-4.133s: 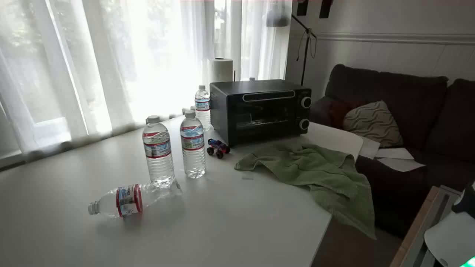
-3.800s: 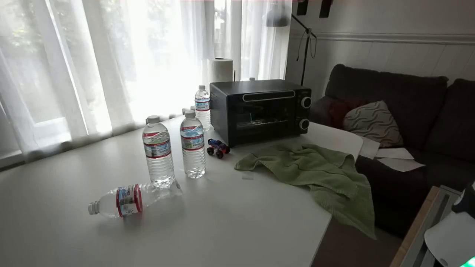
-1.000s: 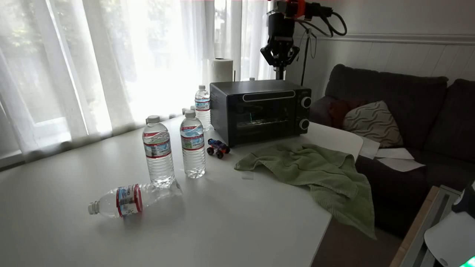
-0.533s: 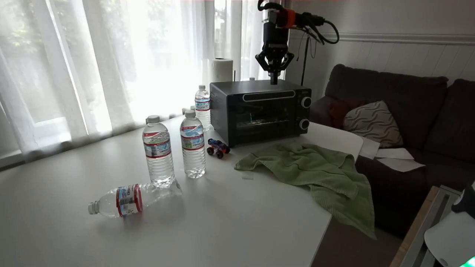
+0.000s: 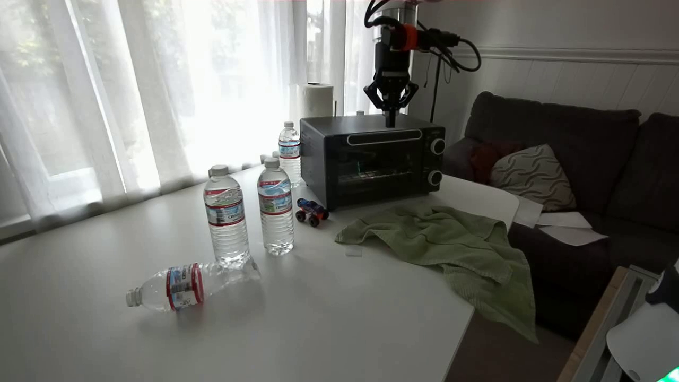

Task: Open the oven

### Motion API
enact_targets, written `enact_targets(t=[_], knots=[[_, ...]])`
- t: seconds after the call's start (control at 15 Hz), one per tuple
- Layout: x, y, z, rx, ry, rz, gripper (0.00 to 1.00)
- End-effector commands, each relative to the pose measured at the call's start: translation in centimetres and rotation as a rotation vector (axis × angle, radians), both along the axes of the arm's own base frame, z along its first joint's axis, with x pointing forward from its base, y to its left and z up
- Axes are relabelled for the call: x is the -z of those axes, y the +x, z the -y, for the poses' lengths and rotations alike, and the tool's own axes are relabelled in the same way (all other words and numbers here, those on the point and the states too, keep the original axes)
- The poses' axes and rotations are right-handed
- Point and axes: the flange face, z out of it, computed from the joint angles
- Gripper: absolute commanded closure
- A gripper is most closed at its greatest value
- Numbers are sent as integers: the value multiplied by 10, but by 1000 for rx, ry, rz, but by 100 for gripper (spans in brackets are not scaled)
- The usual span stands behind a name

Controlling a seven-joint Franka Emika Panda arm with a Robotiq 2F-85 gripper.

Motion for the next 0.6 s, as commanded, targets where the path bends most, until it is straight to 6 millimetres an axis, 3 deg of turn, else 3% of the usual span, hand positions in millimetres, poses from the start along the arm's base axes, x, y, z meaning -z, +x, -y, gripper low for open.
enact_targets(t=[0.0,0.53], knots=[[1,6,3,20,-22,15,100],[13,4,1,19,-14,-27,100]])
